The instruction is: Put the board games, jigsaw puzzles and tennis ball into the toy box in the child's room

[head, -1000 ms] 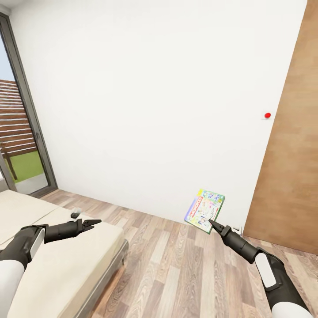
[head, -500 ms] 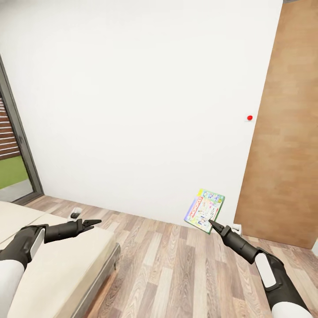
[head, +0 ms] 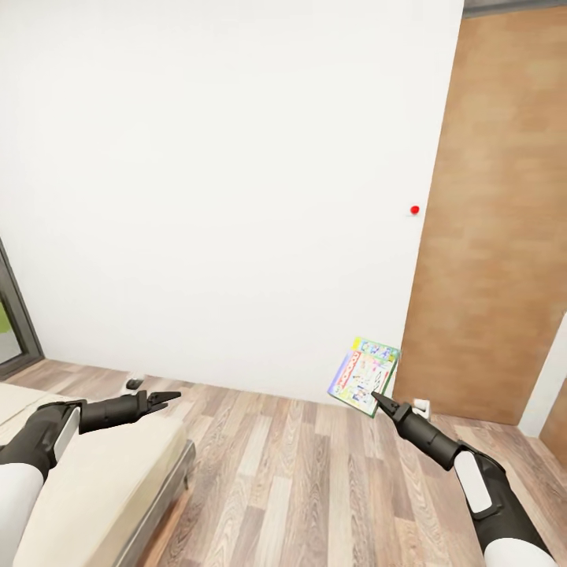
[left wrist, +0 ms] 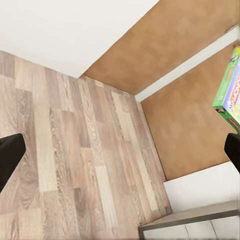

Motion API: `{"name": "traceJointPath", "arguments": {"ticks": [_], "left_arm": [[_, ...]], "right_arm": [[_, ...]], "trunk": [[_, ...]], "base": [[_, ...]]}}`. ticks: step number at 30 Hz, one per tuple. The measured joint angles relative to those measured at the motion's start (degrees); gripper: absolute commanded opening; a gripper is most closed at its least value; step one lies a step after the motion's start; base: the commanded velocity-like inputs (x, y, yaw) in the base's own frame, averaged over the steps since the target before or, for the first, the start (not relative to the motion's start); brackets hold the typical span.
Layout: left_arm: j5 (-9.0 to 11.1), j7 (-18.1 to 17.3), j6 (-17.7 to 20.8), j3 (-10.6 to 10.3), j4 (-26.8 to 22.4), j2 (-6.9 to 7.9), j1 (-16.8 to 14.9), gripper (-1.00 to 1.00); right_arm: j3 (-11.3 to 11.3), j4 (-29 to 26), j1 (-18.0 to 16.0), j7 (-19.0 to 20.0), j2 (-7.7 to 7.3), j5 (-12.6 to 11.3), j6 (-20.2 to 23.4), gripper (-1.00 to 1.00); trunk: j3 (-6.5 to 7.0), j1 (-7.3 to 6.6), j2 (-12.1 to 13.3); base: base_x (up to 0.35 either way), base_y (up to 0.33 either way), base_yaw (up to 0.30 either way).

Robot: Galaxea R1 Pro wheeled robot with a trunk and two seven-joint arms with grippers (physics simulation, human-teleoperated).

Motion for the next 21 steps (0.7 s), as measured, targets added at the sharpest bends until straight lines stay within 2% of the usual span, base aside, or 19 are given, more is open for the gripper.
{"name": "traceJointPath", "arguments": {"ticks": [21], "left_arm": [[0.0, 0.0, 0.0, 0.0, 0.0, 0.0, 0.0, 1.0]], "right_arm": [[-0.1, 0.0, 0.0, -0.3, 0.08, 0.2, -0.3, -1.0]], "trunk": [[0.0, 0.0, 0.0]], "base": [[0.0, 0.0, -0.28]]}}
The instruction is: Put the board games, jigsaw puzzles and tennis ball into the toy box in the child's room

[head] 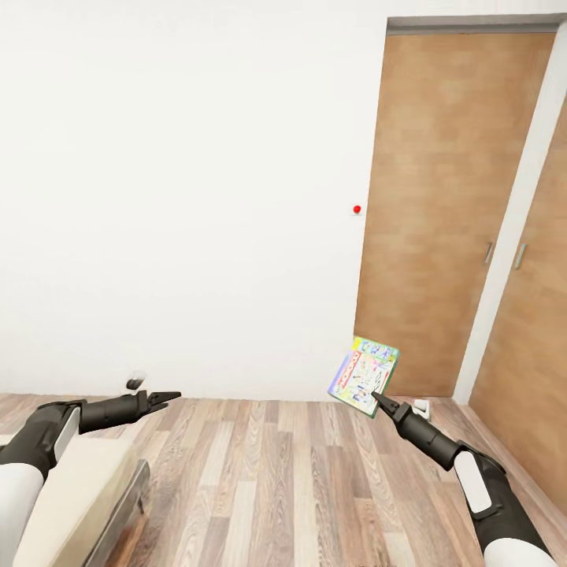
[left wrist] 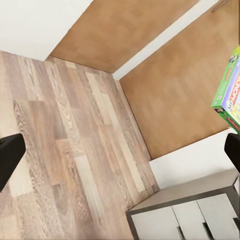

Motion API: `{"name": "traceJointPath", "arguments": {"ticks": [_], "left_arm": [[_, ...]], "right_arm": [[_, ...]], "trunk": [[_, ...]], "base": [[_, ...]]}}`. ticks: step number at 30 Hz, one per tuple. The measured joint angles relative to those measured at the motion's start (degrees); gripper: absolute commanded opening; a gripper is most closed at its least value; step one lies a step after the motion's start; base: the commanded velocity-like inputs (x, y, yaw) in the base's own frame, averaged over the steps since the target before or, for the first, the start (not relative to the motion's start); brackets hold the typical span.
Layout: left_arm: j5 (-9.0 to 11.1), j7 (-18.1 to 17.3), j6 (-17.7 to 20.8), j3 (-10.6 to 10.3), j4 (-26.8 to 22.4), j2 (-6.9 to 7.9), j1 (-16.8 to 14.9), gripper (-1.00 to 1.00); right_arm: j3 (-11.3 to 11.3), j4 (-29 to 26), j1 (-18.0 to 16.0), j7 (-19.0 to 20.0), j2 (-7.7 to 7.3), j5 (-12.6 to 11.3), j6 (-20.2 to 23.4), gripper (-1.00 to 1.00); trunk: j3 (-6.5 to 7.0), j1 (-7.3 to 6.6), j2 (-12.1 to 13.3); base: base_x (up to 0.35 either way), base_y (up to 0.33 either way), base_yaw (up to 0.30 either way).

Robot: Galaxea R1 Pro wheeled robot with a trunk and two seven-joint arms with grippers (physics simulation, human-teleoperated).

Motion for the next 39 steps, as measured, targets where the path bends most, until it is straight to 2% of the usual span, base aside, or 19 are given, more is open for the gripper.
{"name": "traceJointPath", "arguments": {"ticks": [39], "left_arm": [[0.0, -0.2, 0.0, 0.0, 0.0, 0.13, 0.0, 1.0]], "right_arm": [[0.0, 0.0, 0.0, 0.0, 0.4, 0.2, -0.2, -1.0]], "trunk": [[0.5, 0.0, 0.0]], "base": [[-0.009, 0.057, -0.28]]}}
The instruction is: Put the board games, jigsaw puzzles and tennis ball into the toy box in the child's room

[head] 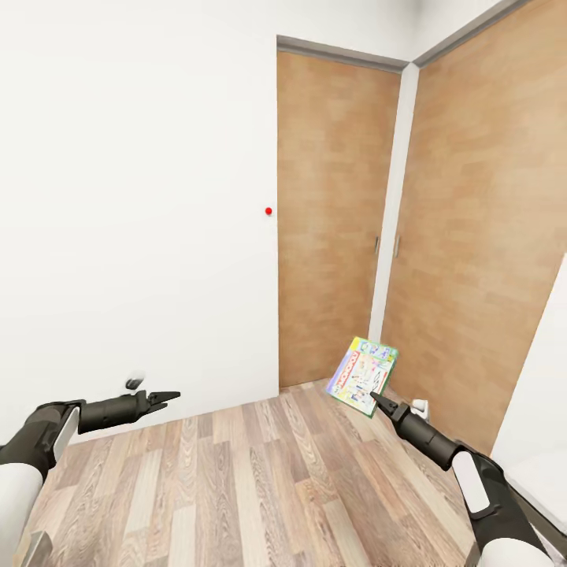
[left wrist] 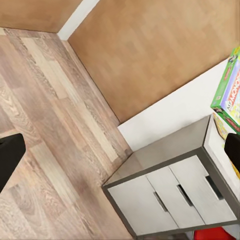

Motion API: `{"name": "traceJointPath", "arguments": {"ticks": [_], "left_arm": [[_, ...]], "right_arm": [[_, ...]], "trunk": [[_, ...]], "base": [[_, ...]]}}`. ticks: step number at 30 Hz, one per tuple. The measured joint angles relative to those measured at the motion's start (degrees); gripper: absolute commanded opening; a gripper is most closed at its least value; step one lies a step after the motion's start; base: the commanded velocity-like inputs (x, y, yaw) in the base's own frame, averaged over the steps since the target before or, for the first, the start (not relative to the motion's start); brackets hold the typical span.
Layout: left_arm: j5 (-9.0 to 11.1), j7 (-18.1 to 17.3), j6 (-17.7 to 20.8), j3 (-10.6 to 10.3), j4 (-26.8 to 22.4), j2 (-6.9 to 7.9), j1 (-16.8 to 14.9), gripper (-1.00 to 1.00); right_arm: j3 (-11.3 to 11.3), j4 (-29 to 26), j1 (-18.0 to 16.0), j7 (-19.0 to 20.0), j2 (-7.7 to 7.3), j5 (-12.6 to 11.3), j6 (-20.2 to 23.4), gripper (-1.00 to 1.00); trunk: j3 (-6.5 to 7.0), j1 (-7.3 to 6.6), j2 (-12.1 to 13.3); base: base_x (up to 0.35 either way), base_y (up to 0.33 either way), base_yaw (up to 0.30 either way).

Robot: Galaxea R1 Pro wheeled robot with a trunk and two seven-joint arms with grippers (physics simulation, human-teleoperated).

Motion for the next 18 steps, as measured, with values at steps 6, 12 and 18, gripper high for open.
{"name": "traceJointPath", "arguments": {"ticks": [6, 12, 18], "left_arm": [[0.0, -0.1, 0.0, 0.4, 0.0, 0.21, 0.0, 1.0], [0.0, -0.1, 0.4, 0.4, 0.0, 0.28, 0.0, 1.0], [-0.1, -0.1, 0.7, 0.4, 0.0, 0.33, 0.0, 1.0]], "right_arm": [[-0.1, 0.0, 0.0, 0.0, 0.0, -0.1, 0.0, -1.0], [0.0, 0.0, 0.0, 0.0, -0.23, -0.2, 0.0, -1.0], [0.0, 0.0, 0.0, 0.0, -0.03, 0.1, -0.1, -1.0]], "trunk": [[0.31, -0.21, 0.4], [1.53, -1.53, 2.8], [2.75, -2.85, 5.2]], "base": [[0.0, 0.002, -0.28], [0.0, 0.0, -0.28], [0.0, 0.0, -0.28]]}}
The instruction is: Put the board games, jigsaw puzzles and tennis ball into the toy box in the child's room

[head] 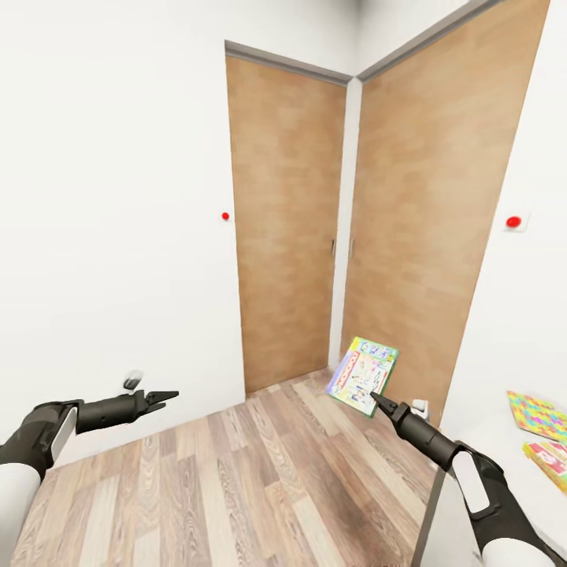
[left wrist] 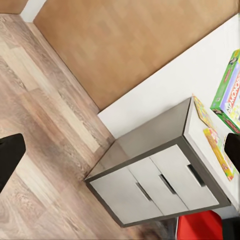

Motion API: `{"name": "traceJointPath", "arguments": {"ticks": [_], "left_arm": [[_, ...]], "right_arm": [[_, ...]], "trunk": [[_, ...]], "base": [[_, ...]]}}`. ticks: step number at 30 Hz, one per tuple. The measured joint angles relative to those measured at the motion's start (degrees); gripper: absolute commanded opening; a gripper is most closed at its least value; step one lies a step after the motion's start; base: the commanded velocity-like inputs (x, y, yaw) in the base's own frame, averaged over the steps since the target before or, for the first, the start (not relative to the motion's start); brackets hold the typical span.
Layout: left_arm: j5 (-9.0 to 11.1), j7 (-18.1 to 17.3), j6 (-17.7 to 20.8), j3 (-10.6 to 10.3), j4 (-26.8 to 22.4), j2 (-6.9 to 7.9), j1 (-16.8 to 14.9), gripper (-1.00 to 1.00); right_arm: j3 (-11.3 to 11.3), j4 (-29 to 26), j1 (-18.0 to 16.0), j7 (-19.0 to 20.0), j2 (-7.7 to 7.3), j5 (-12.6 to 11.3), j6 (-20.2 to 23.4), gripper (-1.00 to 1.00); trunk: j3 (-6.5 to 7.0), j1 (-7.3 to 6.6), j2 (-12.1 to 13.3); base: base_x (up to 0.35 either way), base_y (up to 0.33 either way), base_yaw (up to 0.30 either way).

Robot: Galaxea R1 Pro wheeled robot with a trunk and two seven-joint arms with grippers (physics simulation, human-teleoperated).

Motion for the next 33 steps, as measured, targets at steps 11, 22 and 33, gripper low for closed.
{"name": "traceJointPath", "arguments": {"ticks": [11, 22, 33], "left_arm": [[-0.1, 0.0, 0.1, 0.0, 0.0, 0.15, 0.0, 1.0], [-0.2, 0.0, 0.4, 0.0, 0.0, 0.26, 0.0, 1.0], [-0.2, 0.0, 0.5, 0.0, 0.0, 0.35, 0.0, 1.0]], "right_arm": [[0.2, -0.1, 0.0, 0.0, 0.08, 0.1, 0.1, -1.0], [0.9, -1.5, 0.0, -0.1, -0.06, 0.1, 0.9, -1.0], [5.2, -21.1, 0.0, -2.3, -0.53, 1.4, 14.2, -1.0]], "trunk": [[2.24, -2.4, 4.4], [4.28, -4.84, 8.8], [6.27, -7.26, 13.2]], "base": [[-0.058, 0.0, -0.263], [-0.028, 0.0, -0.04], [0.0, 0.0, -0.001]]}}
